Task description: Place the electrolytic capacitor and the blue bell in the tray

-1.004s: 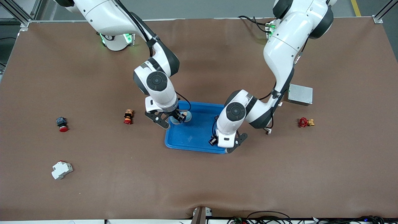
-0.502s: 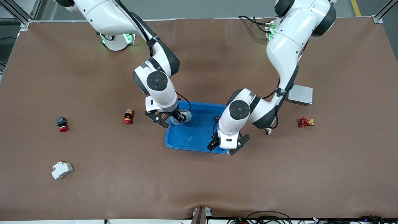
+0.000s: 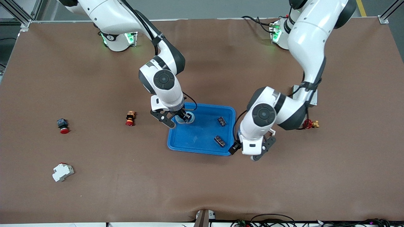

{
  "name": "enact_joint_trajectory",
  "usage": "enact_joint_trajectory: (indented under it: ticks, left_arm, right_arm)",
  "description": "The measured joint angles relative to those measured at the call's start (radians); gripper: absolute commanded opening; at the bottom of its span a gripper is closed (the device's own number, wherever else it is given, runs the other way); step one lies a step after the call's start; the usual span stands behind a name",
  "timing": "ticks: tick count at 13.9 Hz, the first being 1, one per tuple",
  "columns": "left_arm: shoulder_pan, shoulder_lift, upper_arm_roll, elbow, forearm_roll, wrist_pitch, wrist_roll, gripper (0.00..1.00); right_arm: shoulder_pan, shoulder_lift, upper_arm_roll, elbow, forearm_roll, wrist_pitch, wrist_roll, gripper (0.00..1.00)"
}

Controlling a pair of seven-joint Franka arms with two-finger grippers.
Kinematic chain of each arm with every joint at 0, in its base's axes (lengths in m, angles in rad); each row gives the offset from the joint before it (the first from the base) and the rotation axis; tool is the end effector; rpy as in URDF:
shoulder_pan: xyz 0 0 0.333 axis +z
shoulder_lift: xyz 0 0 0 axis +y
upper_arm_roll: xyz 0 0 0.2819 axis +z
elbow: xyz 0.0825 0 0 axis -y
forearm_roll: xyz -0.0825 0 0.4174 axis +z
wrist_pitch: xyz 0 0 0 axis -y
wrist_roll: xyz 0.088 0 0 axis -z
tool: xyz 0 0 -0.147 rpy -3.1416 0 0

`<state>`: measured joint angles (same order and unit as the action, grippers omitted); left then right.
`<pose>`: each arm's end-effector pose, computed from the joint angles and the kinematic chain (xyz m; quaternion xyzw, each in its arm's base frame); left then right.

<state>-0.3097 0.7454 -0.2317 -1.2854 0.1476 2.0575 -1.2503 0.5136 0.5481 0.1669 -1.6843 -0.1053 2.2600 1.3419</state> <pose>0.6694 -0.3516 0.2384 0.9380 0.3456 0.0053 0.0251 0.5435 0.4257 0.1993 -0.9520 0.3057 -0.0081 0.0165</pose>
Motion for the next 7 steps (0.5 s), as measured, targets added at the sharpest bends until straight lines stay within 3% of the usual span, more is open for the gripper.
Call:
enact_joint_trajectory:
  ticks: [3, 7]
  left_arm:
    - [0.076, -0.084, -0.01, -0.038, -0.009, -0.087, 0.273, 1.0]
    - [0.197, -0.212, -0.012, -0.208, -0.014, -0.1, 0.59, 1.0]
  right_arm:
    - [0.014, 0.0, 0.0, 0.007, 0.0, -0.011, 0.013, 0.0]
    - [0.015, 0.0, -0.003, 0.01, 0.0, -0.013, 0.015, 0.0]
